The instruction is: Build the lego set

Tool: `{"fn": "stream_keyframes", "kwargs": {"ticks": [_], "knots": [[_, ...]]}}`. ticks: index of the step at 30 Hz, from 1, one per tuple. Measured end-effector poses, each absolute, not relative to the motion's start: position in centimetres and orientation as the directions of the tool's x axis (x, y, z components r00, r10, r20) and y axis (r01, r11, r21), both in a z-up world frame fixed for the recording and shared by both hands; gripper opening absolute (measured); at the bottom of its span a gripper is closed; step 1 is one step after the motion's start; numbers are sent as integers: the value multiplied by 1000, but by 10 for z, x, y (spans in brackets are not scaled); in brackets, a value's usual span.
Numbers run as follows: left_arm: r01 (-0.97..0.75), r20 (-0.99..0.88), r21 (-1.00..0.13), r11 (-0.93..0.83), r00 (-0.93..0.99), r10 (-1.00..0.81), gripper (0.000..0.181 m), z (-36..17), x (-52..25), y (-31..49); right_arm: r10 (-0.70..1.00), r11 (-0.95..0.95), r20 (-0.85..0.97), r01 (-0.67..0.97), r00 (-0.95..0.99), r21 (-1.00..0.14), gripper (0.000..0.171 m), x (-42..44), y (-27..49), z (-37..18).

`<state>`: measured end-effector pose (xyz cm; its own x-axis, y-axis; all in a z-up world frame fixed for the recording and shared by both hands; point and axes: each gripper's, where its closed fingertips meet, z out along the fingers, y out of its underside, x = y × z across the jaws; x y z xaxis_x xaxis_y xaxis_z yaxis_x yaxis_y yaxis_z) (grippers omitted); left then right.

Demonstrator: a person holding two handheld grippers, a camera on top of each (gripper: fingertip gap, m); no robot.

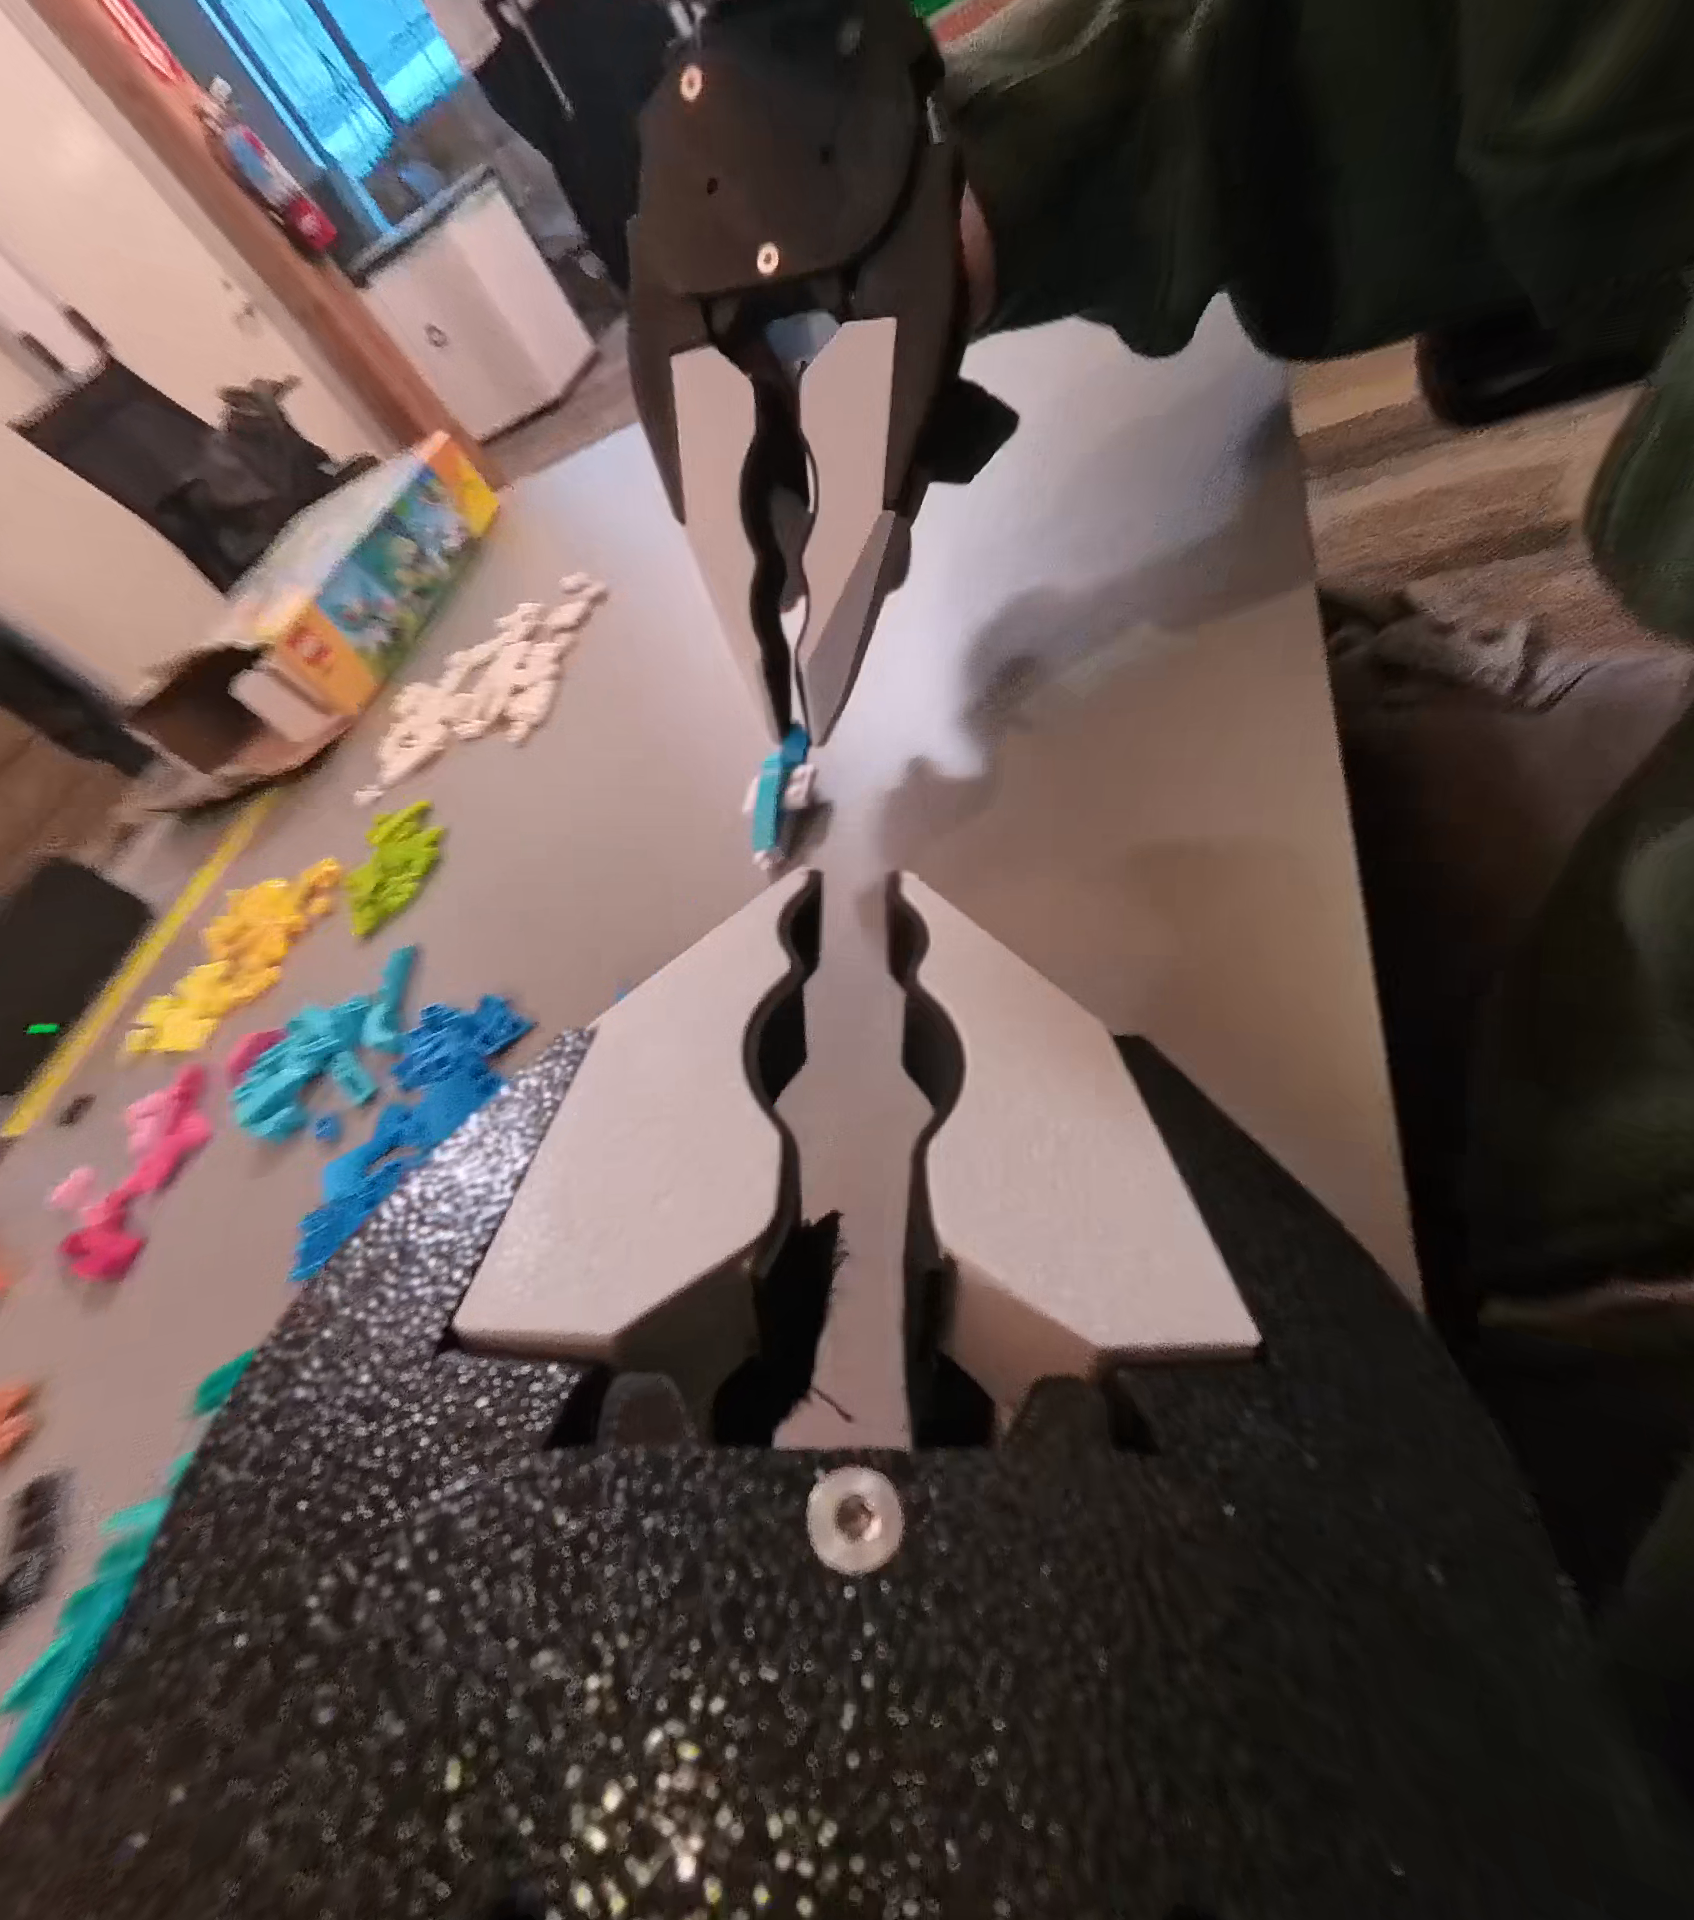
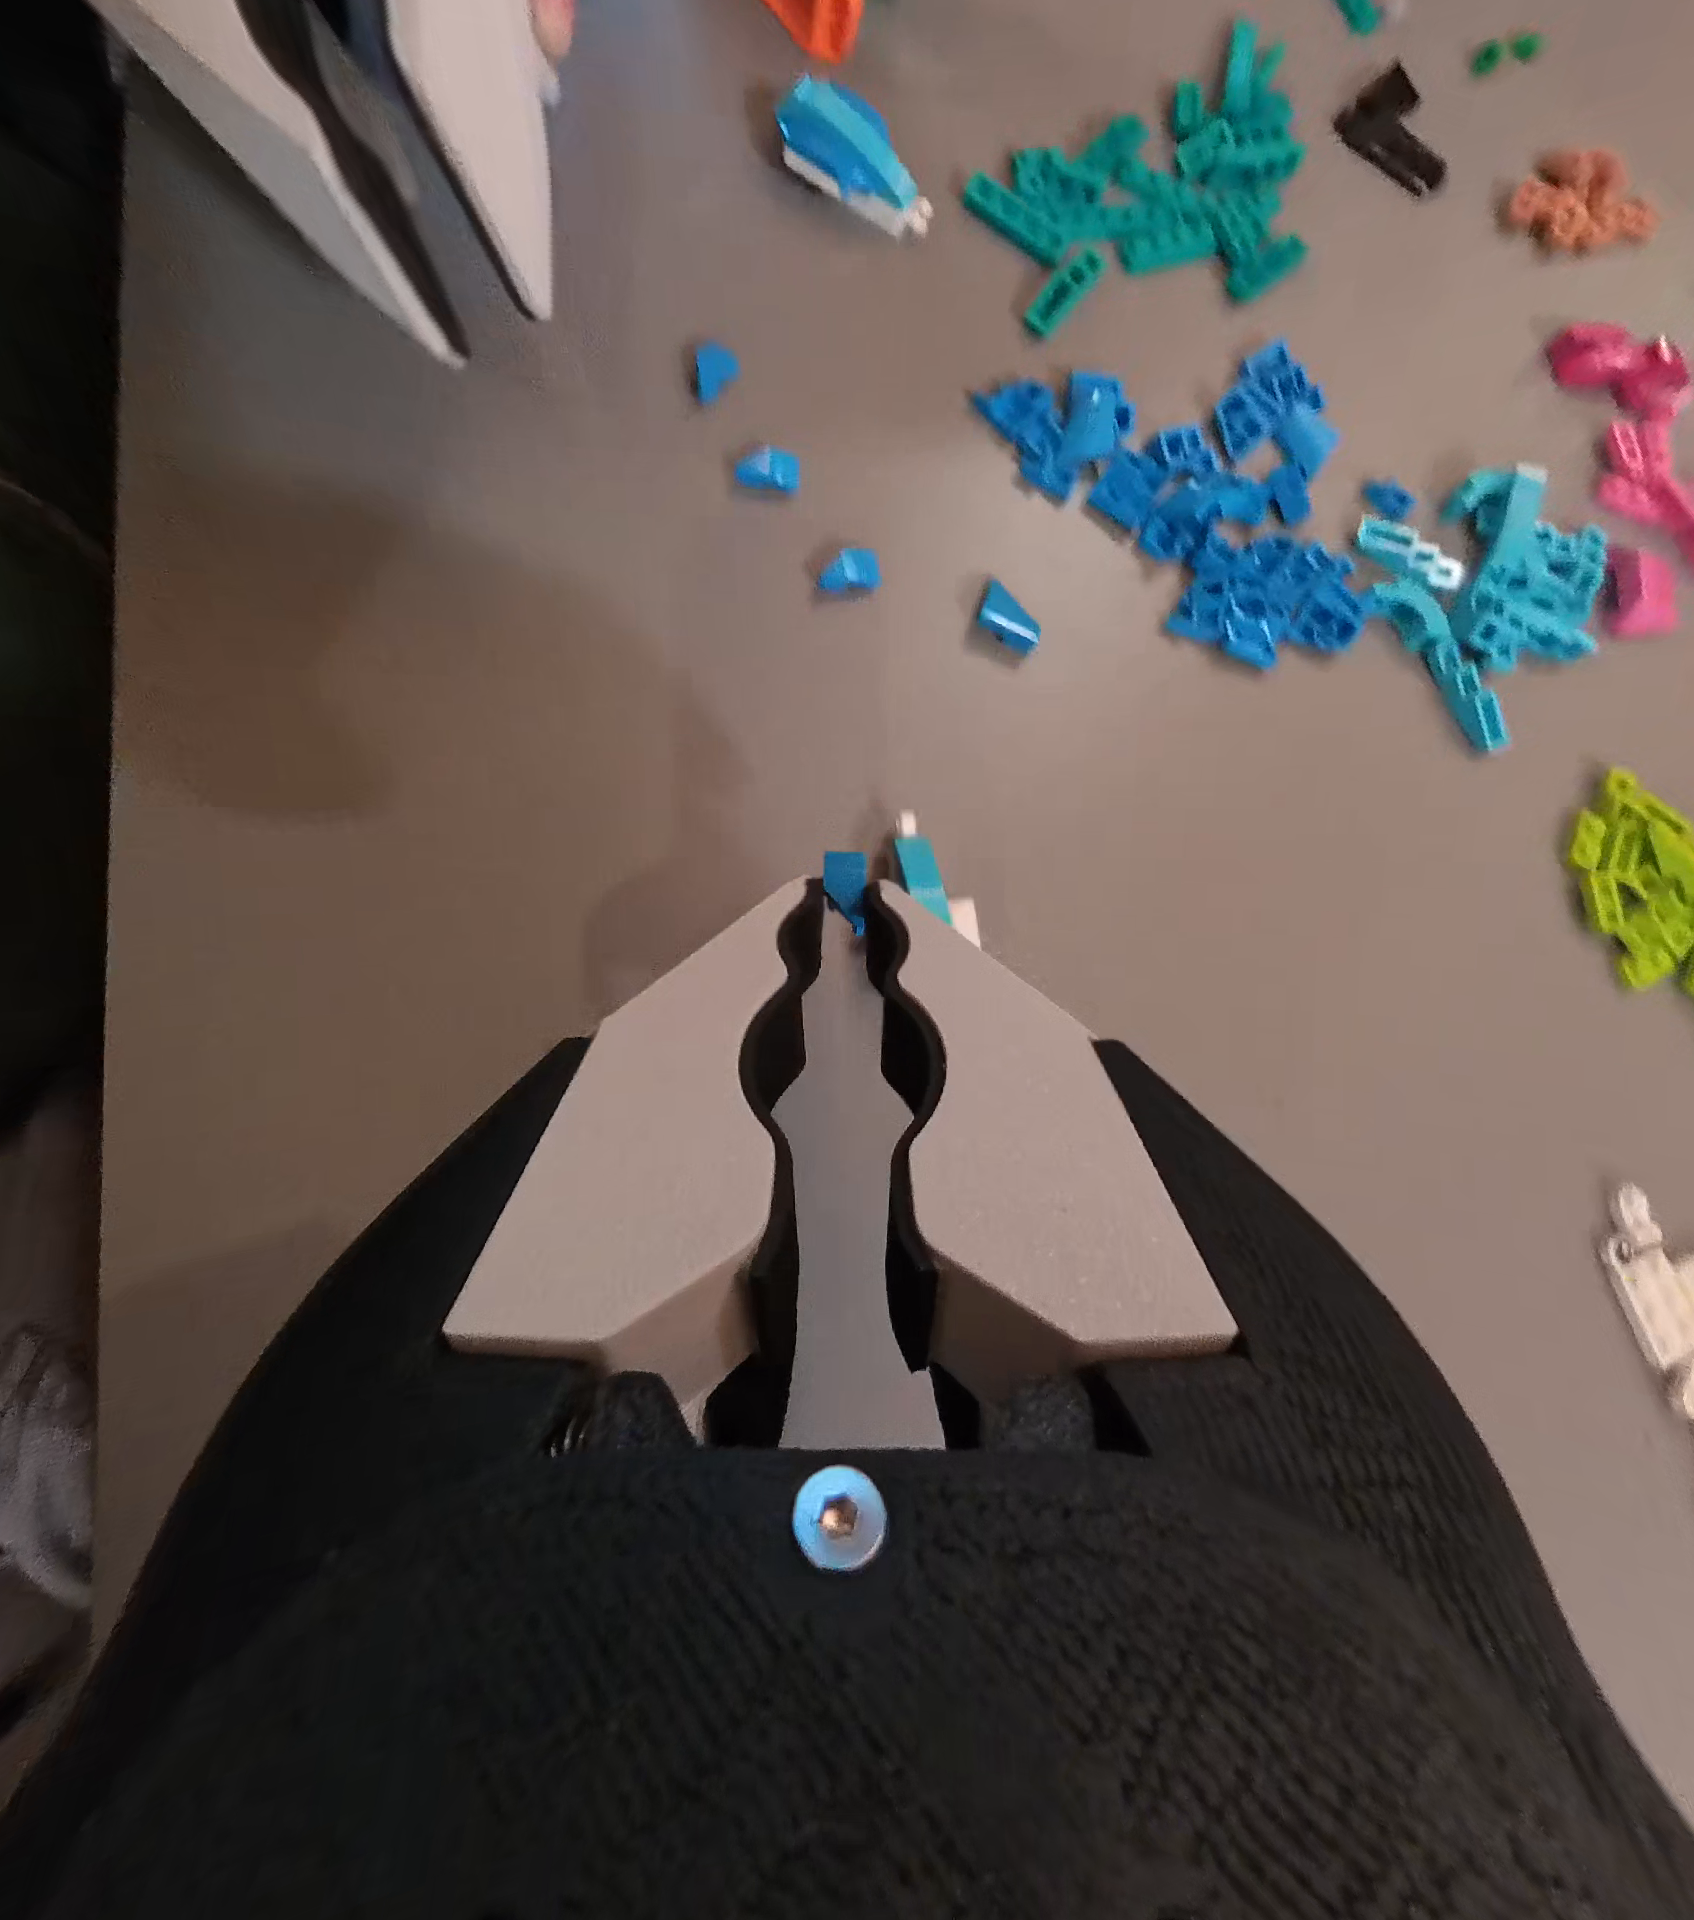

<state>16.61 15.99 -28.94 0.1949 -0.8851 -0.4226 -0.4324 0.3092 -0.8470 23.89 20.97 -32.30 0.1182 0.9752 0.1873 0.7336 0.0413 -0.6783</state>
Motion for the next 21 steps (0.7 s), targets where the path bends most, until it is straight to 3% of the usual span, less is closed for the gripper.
{"fn": "stream_keyframes", "kwargs": {"ticks": [1, 4, 9, 18, 21], "knots": [[-433, -374, -861, 267, 182, -910, 16, -291, 176, 162, 976, 28, 177, 732, 128, -681, 6, 245, 210, -323], [-485, -303, -855, 183, 179, -936, 35, -299, 202, 183, 978, -1, 152, 732, 143, -681, 6, 255, 211, -325], [-582, -233, -809, 82, 189, -954, 42, -323, 238, 217, 980, -13, 136, 723, 148, -691, 6, 262, 212, -329], [-642, -164, -766, 25, 158, -974, 14, -345, 240, 231, 984, 8, 132, 703, 123, -711, 6, 263, 215, -329], [-660, -165, -751, 27, 148, -975, 12, -350, 239, 233, 986, 21, 129, 700, 103, -714, 6, 261, 216, -330]]}}
